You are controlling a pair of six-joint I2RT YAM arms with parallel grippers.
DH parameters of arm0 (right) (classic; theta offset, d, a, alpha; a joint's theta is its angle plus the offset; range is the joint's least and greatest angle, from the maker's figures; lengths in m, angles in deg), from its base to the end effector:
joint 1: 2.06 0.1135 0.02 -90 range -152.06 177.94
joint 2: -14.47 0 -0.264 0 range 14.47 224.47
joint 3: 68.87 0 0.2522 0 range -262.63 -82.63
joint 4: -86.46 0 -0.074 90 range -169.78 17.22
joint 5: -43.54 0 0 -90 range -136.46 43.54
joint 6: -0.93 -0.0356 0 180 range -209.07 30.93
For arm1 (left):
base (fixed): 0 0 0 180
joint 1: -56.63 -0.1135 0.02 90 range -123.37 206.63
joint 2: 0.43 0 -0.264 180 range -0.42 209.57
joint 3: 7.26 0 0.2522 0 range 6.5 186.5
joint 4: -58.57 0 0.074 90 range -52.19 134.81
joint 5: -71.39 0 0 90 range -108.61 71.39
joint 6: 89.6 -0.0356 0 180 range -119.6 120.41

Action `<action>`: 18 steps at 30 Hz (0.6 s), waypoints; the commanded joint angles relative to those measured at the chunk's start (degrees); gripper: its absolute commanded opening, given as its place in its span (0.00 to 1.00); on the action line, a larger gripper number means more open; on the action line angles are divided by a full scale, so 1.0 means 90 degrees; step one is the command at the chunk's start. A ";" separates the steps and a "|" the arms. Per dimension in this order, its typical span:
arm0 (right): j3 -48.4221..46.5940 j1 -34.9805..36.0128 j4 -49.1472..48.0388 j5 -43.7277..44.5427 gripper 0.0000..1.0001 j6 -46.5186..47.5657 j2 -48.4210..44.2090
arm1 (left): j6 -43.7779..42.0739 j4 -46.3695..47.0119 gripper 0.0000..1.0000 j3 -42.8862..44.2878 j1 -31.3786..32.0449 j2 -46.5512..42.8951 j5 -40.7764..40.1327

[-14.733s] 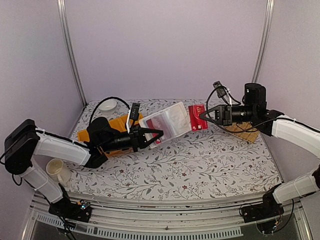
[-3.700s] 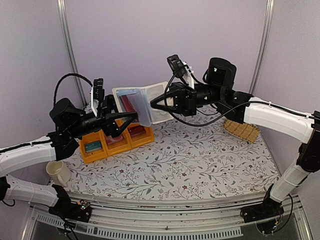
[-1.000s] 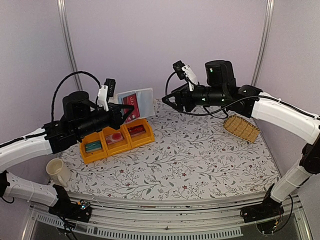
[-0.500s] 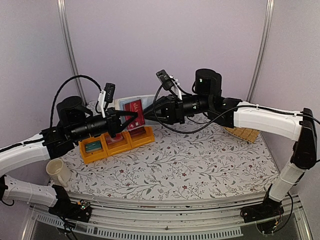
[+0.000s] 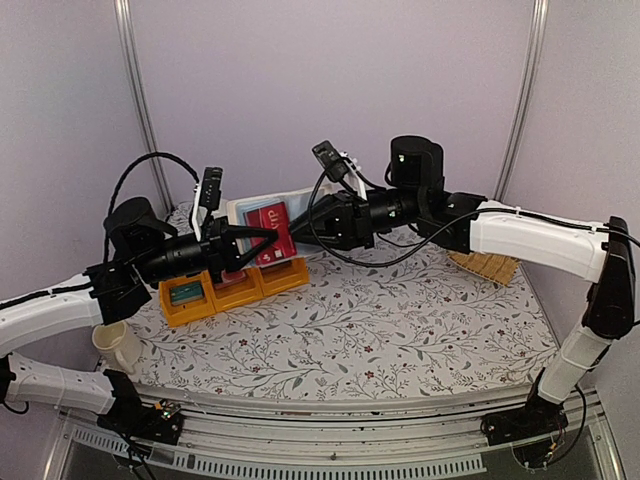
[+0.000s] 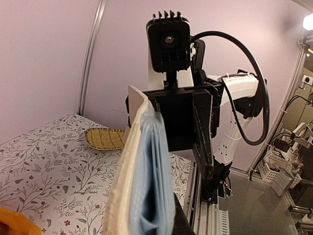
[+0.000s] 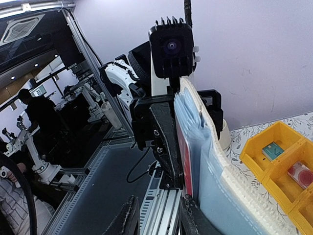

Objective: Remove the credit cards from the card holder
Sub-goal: Remove the credit card from the card slot.

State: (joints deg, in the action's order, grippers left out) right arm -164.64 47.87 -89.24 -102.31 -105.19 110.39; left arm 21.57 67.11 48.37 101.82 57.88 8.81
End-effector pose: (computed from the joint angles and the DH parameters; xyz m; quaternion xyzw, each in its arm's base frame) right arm 0.2305 0.3198 0.3681 -0.4929 0.5280 0.6152 0.3157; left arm 0.1563 -0.1806 0.3371 0.3075 0.6001 -0.5276 0.5167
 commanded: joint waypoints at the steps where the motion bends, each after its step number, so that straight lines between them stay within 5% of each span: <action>1: -0.0265 -0.0069 0.0493 0.0364 0.30 0.0205 -0.0041 | 0.0057 0.0824 0.00 -0.0004 0.0066 -0.0004 0.1004; 9: -0.0257 -0.0166 0.1148 0.1198 0.34 0.0760 -0.0504 | -0.0091 0.0625 0.00 -0.0037 0.0065 -0.0095 0.0798; 18: -0.0435 -0.0006 0.1036 0.0745 0.30 0.0602 -0.0140 | 0.0041 0.0816 0.00 0.0006 0.0067 0.0107 0.0756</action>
State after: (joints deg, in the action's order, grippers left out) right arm -166.61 47.28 -81.06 -96.37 -100.19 106.85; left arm 21.79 70.00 48.28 101.78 58.53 12.68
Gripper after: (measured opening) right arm 0.311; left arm 0.096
